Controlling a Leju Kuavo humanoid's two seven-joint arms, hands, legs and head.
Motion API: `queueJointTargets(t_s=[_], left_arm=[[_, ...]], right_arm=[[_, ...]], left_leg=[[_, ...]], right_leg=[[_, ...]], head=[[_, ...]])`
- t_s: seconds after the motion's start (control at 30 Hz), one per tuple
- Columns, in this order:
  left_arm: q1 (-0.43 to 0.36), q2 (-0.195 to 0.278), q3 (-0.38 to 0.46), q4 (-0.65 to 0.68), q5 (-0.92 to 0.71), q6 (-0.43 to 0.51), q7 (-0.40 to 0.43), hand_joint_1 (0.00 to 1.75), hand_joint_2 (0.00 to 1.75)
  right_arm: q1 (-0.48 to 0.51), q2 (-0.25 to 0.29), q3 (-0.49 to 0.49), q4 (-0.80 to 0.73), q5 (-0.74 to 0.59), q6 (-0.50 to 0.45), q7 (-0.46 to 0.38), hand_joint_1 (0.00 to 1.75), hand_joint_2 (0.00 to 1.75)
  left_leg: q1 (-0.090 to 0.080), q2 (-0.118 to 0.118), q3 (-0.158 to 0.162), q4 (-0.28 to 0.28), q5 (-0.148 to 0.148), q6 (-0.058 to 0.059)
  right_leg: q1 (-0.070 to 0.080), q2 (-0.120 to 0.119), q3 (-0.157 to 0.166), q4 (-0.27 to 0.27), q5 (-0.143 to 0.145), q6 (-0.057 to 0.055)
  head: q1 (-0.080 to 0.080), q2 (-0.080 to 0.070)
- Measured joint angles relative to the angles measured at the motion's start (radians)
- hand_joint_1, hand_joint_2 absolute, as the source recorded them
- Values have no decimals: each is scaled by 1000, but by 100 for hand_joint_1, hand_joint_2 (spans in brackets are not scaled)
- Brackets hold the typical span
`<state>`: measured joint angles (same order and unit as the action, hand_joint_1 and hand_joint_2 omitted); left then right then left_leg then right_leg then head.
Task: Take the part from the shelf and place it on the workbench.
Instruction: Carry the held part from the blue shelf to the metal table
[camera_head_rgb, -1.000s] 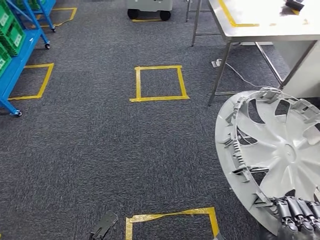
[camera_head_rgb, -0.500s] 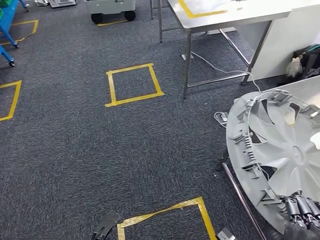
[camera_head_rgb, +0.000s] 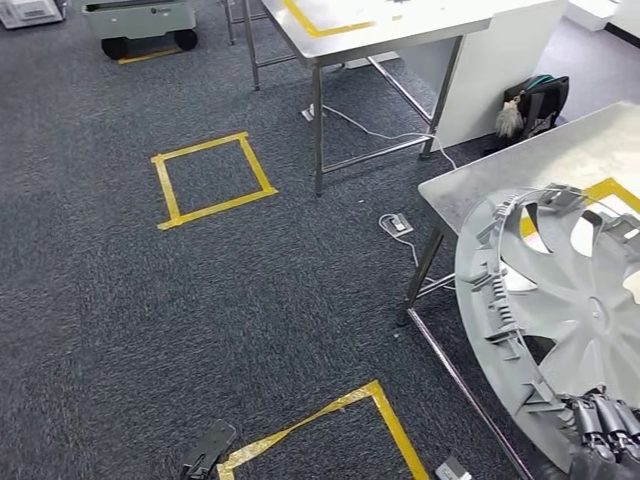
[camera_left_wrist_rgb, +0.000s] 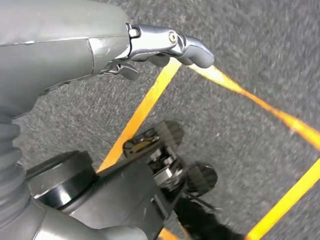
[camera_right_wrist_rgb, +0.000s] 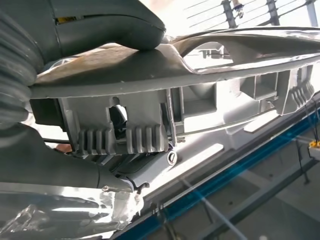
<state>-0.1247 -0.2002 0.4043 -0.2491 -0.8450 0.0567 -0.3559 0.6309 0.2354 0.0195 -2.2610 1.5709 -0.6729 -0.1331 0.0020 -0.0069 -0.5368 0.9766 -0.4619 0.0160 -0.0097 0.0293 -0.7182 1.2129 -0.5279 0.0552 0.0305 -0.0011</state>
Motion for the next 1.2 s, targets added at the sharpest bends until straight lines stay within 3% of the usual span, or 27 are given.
queueJointTargets(t_s=[0.07, 0.1, 0.17, 0.23, 0.27, 0.33, 0.37, 0.43, 0.5, 0.53, 0.57, 0.6, 0.67, 0.73, 0.8, 0.87, 0.93, 1.0, 1.07, 1.1, 1.13, 1.2], left_arm=[[3, 0, 1, 0, 0, 0, 0, 0, 175], [3, 0, 2, 0, 0, 0, 0, 0, 175], [2, -1, 4, 0, 0, 0, 0, 0, 175], [2, -1, 7, 0, 0, 0, 0, 0, 175], [1, 0, 8, 0, 0, 0, 0, 0, 175], [0, 0, 10, 0, 1, 0, 0, 0, 175], [-1, -1, 10, 0, 1, 0, 0, 0, 175], [-3, -2, 10, 0, 1, 0, -1, 0, 175], [-1, -2, 11, 0, 2, 0, -2, 0, 175], [1, -2, 12, 0, 2, 0, -2, 0, 175], [3, -2, 13, 0, 2, 0, -2, 0, 175], [4, -2, 13, 0, 2, 0, -2, 0, 175], [3, -1, 14, 0, 3, 0, -2, 0, 175], [1, -1, 14, 0, 3, 0, -3, 0, 175], [0, -1, 15, 0, 3, 0, -4, 0, 175], [-2, -2, 15, 0, 3, 0, -4, 0, 175], [-4, -3, 15, 0, 3, 0, -4, 0, 175], [-3, -4, 16, 0, 3, 0, -4, 0, 175], [2, -3, 16, 0, 3, 0, -4, 0, 175], [3, -3, 16, 0, 3, 0, -4, 0, 175], [2, -3, 16, 0, 3, 0, -4, 0, 175], [2, -4, 16, 0, 3, 0, -4, 0, 175]], right_arm=[[-1, 0, 0, 0, 0, 0, 0, 175, 175], [0, 0, 0, 0, 0, 0, 0, 175, 175], [0, 0, -1, 0, 0, 0, 0, 175, 175], [-2, 0, -2, 0, 0, 0, 1, 175, 175], [-2, 0, -4, -1, 0, 0, 2, 175, 175], [-1, 1, -7, -1, 0, 0, 4, 175, 175], [0, 2, -8, -1, 0, 0, 5, 175, 175], [0, 5, -10, -2, 0, 0, 8, 175, 175], [-1, 6, -11, -2, 0, 0, 10, 175, 175], [-1, 6, -11, -2, 0, 0, 11, 175, 175], [-1, 6, -12, -2, 0, 0, 12, 175, 175], [-1, 6, -13, -2, 0, 0, 13, 175, 175], [-1, 6, -15, -2, 0, 0, 13, 175, 175], [-1, 6, -16, -2, 0, 0, 13, 175, 175], [-1, 6, -18, -2, 0, 0, 13, 175, 175], [2, 6, -19, -2, 0, 0, 13, 175, 175], [3, 6, -20, -2, 0, 0, 14, 175, 175], [0, 6, -21, -2, 0, 0, 14, 175, 175], [-1, 6, -21, -2, 0, 0, 14, 175, 175], [0, 6, -21, -2, 0, 0, 14, 175, 175], [0, 6, -21, -2, 0, 0, 14, 175, 175], [-1, 6, -21, -2, 0, 0, 15, 175, 175]], left_leg=[[-2, 30, 0, 0, -1, 1], [-2, 43, 1, 1, -2, 0], [-1, 66, 5, 1, -6, -6], [-7, 84, 11, 5, -14, -16], [-10, 91, 14, 6, -16, -20], [-10, 106, 17, 7, -18, -27], [-8, 104, 18, 9, -22, -32], [-4, 70, 1, 52, -56, -42], [-2, 27, -56, 173, -121, -45], [-2, 18, -90, 242, -149, -44], [-2, 14, -117, 289, -160, -42], [-3, 12, -128, 303, -150, -39], [-3, -1, -95, 218, -82, -31], [0, -42, -37, 86, -22, -24], [0, -66, -12, 25, -10, -22], [-1, -50, -10, 16, -8, -16], [-1, -28, -8, 8, -1, -4], [-2, -3, -7, 4, 0, 4], [-4, 25, -6, 5, -2, 7], [-4, 39, -6, 5, -3, 6], [-3, 51, -5, 5, -4, 5], [-3, 73, 0, 6, -8, -2]], right_leg=[[-2, -21, -42, 97, -35, 6], [-3, -25, -36, 93, -25, 8], [-5, -48, 35, -24, 30, 11], [-4, -82, 111, -146, 66, 7], [-2, -90, 127, -173, 69, 1], [0, -74, 127, -177, 69, -14], [0, -63, 124, -177, 70, -21], [-2, -43, 122, -179, 74, -33], [-2, -22, 120, -180, 77, -42], [-1, -10, 118, -180, 78, -44], [0, 4, 117, -180, 78, -46], [1, 19, 117, -180, 79, -46], [1, 48, 117, -180, 81, -44], [0, 73, 114, -177, 84, -39], [-2, 94, 107, -178, 89, -28], [-6, 109, 98, -182, 95, -15], [-4, 69, 79, -152, 75, -7], [-1, 7, 29, -43, 13, -2], [-1, -17, -23, 77, -38, 4], [-2, -22, -29, 96, -40, 7], [-3, -26, -15, 75, -23, 10], [-4, -56, 63, -59, 33, 13]], head=[[0, 0], [0, 0], [0, 0], [-1, 0], [-3, 0], [-6, 0], [-7, 0], [-8, 0], [-9, 0], [-9, 0], [-9, 0], [-9, 0], [-9, 0], [-9, 0], [-9, 0], [-9, 0], [-6, 0], [-3, 0], [-3, 0], [-3, 0], [-3, 0], [-3, 0]])
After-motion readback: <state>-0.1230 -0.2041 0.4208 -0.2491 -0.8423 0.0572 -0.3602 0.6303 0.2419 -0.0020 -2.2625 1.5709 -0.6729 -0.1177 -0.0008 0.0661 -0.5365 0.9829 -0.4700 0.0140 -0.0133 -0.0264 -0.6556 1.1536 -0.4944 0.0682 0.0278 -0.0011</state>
